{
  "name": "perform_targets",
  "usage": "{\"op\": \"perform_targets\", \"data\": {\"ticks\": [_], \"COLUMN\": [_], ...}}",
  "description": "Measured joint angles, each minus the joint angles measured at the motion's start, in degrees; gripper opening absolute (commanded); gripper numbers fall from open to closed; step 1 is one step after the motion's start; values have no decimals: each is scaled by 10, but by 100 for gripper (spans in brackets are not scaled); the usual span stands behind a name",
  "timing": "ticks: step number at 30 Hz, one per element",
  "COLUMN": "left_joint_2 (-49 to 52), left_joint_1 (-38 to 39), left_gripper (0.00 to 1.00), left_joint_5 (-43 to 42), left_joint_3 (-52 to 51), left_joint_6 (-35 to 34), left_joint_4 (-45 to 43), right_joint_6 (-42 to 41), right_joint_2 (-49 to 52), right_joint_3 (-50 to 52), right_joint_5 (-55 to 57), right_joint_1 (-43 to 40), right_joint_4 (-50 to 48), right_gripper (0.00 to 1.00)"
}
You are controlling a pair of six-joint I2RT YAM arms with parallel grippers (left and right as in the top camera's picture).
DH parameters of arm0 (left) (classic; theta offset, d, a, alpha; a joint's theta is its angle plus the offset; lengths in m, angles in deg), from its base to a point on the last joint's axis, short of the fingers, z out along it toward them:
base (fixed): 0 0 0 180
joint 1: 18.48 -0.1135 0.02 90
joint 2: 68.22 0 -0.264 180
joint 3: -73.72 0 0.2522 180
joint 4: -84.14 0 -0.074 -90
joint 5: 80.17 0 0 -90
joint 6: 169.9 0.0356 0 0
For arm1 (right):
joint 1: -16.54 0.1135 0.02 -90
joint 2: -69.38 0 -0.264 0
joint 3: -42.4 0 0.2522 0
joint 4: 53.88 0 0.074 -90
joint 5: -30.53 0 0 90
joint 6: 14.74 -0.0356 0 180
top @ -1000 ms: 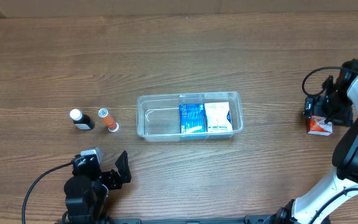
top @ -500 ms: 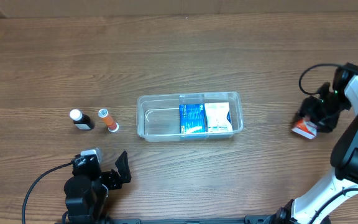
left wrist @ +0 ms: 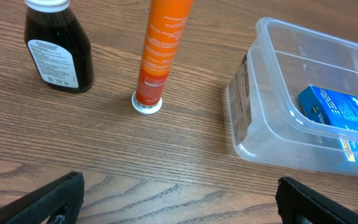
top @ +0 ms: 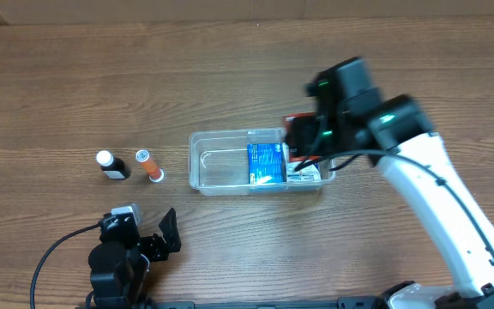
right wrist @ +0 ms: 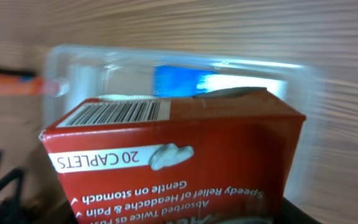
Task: Pack container
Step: 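Lower the red box into the container left of the blue box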
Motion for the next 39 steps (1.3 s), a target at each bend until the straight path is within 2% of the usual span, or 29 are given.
{"op": "perform_targets", "data": {"ticks": [4, 8, 13, 16, 21, 22, 25, 35, 39], "left_joint_2": [0, 0, 0, 0, 0, 0, 0, 0, 0], "left_joint_1": [0, 0, 0, 0, 0, 0, 0, 0, 0], "left_gripper": [100, 100, 100, 100, 100, 100, 100, 100, 100], "left_joint_5": [0, 0, 0, 0, 0, 0, 0, 0, 0], "left_joint_3": [0, 0, 0, 0, 0, 0, 0, 0, 0], "left_joint_6": [0, 0, 0, 0, 0, 0, 0, 0, 0], "left_joint_4": [0, 0, 0, 0, 0, 0, 0, 0, 0], "right_joint_6": [-79, -137, -172, -178, -182, -182, -183, -169, -153], "right_joint_2": [42, 124, 208, 221, 229, 233, 237, 233, 182], "right_joint_3": [2, 2, 5, 6, 6, 6, 6, 6, 6], "right_joint_5": [36, 78, 108, 114, 115, 115, 115, 115, 135], "right_joint_1": [116, 180, 181, 176, 176, 176, 176, 176, 169], "right_joint_4": [-77, -128, -172, -190, -198, -198, -198, -193, -164], "right_gripper": [49, 47, 49, 49, 62, 69, 76, 77, 81]}}
